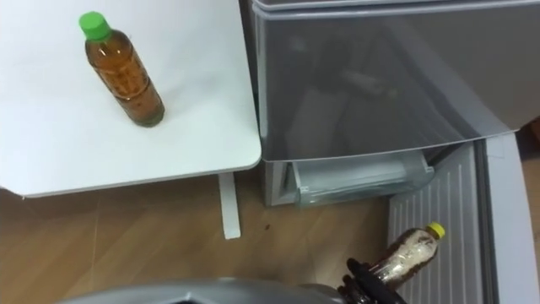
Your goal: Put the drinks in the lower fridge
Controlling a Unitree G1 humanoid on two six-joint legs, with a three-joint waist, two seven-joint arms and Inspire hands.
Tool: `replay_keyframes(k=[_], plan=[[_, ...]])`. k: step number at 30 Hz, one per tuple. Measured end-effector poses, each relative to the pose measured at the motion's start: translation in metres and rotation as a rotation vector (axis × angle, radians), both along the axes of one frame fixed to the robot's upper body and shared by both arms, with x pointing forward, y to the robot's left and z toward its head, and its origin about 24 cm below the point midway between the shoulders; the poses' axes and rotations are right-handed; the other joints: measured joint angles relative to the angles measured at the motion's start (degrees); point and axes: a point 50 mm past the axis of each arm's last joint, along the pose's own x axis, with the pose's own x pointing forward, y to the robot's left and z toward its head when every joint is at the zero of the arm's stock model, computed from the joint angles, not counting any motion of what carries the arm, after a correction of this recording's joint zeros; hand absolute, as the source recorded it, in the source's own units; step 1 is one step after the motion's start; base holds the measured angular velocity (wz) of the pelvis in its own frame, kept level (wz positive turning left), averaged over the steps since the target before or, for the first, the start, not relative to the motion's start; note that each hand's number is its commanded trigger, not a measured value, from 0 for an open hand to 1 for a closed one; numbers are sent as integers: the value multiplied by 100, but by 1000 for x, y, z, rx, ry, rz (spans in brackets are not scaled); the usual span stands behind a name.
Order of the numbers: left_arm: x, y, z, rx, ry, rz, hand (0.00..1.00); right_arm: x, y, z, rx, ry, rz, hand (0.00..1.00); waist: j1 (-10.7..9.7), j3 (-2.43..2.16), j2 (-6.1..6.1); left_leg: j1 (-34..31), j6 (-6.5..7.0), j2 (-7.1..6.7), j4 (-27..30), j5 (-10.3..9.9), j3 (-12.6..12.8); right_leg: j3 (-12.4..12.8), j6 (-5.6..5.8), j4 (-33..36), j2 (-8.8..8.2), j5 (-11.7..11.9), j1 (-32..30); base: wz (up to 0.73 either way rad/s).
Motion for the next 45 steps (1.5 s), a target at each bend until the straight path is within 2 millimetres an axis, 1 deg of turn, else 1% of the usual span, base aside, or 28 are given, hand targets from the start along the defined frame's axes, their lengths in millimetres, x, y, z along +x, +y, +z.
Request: replay_keyframes(k=[4, 7, 12, 16, 18, 21, 22, 25, 27, 29, 31, 32, 33, 36, 38, 40, 42, 43, 44, 45], plan=[[2, 1, 0, 8, -3, -8, 0, -6, 1, -1, -3, 50, -22, 100, -11, 0, -7, 2, -14, 36, 0, -8, 48, 45, -22, 5, 27, 13, -32, -10], [2, 2, 0, 16, -6, -9, 0, -8, 4, -3, 7, 70, -69, 100, -23, 3, -13, -11, -17, 45, 8, -9, 64, 56, -29, 12, 32, 18, -51, -3], [1, 2, 0, 31, -11, -9, 0, -7, 7, -4, 0, 91, -88, 100, -8, 11, -38, -23, -17, 45, -16, -10, 52, 55, -30, 15, 30, 19, -22, 0], [1, 2, 0, 34, -17, -10, 0, 2, 6, -5, -17, 96, -67, 100, 32, 13, -35, -7, -17, 47, -2, -10, 47, 55, -31, 13, 33, 19, -11, 0], [-1, 2, -1, 33, -17, -11, 0, 6, 6, -6, -26, 97, -60, 100, 54, 34, -34, 46, -17, 48, 5, -10, 50, 55, -33, 7, 34, 20, 27, 0], [-2, 1, -1, 27, -13, -13, 0, 13, 6, -7, -40, 103, -43, 100, 68, 38, -31, 63, -19, 47, -2, -12, 47, 51, -33, 7, 33, 20, 51, 0], [-3, 1, -1, 24, -9, -14, 0, 16, 6, -7, -46, 105, -29, 100, 81, 53, -26, 62, -20, 47, -3, -13, 35, 43, -33, 4, 33, 20, 81, 6], [-3, 1, -1, 17, -10, -15, 0, 19, 5, -7, -61, 115, -4, 100, 178, 54, -19, 83, -23, 48, 20, -24, -10, -12, -31, -10, 32, 19, 135, 7], [-4, 0, -1, 11, -7, -16, 0, 27, 5, -7, -66, 112, 7, 100, 221, 66, -6, 75, -26, 53, 114, -38, -34, -41, -31, -11, 33, 19, 137, 6], [-3, -1, -1, 6, -2, -41, 0, 39, 8, -8, -64, 92, 25, 100, 297, 93, 30, 30, -20, 62, 207, -71, -46, -76, -31, -9, 35, 19, 167, 10], [-4, -2, -2, 5, -2, -48, 0, 48, 11, -8, -59, 72, 28, 100, 314, 102, 56, -40, -7, 58, 311, -122, -115, -144, -26, -22, 29, 7, 203, 22], [-5, -2, -2, 5, 0, -52, 0, 53, 11, -8, -56, 61, 29, 100, 311, 105, 72, -89, 1, 47, 406, -158, -192, -206, -20, -24, 22, -24, 235, 35], [-6, -1, -1, 8, 0, -44, 0, 57, 11, -7, -55, 51, 26, 100, 312, 99, 85, -147, 13, 29, 504, -186, -291, -276, -8, -22, 14, -51, 251, 37], [-7, 1, -1, 12, -1, -34, 0, 66, 11, -6, -47, 29, 0, 100, 326, 99, 104, -258, 25, 12, 607, -197, -396, -410, -4, -16, -1, -53, 246, 28], [-4, 2, -1, 8, -6, -38, 0, 75, 11, -5, -45, 6, -7, 100, 321, 80, 100, -397, 27, -16, 683, -196, -539, -562, -2, -13, -16, -72, 210, 32], [-2, 2, -1, 0, -10, -43, 0, 81, 12, -4, -43, -10, -12, 100, 336, 49, 126, -471, 30, -47, 708, -184, -646, -682, -2, 4, -39, -99, 174, 28], [2, 2, -1, -6, -20, -49, 0, 91, 12, -2, -37, -36, -29, 100, 339, 40, 147, -610, 33, -63, 729, -159, -699, -724, -4, 28, -46, -101, 63, 20], [7, 2, -1, -12, -31, -53, 0, 101, 12, -1, -38, -61, -36, 100, 326, 30, 212, -742, 36, -70, 822, -156, -766, -787, -5, 30, -44, -98, -23, 27], [15, 2, 0, -17, -51, -64, 0, 110, 12, 1, -32, -87, -64, 100, 310, 42, 231, -889, 43, -78, 896, -149, -833, -857, -7, 89, -52, -97, -106, 28], [20, 2, 0, -17, -65, -69, 0, 114, 11, 2, -30, -98, -75, 100, 318, 43, 257, -955, 44, -80, 922, -146, -859, -875, -8, 119, -53, -97, -175, 24]])
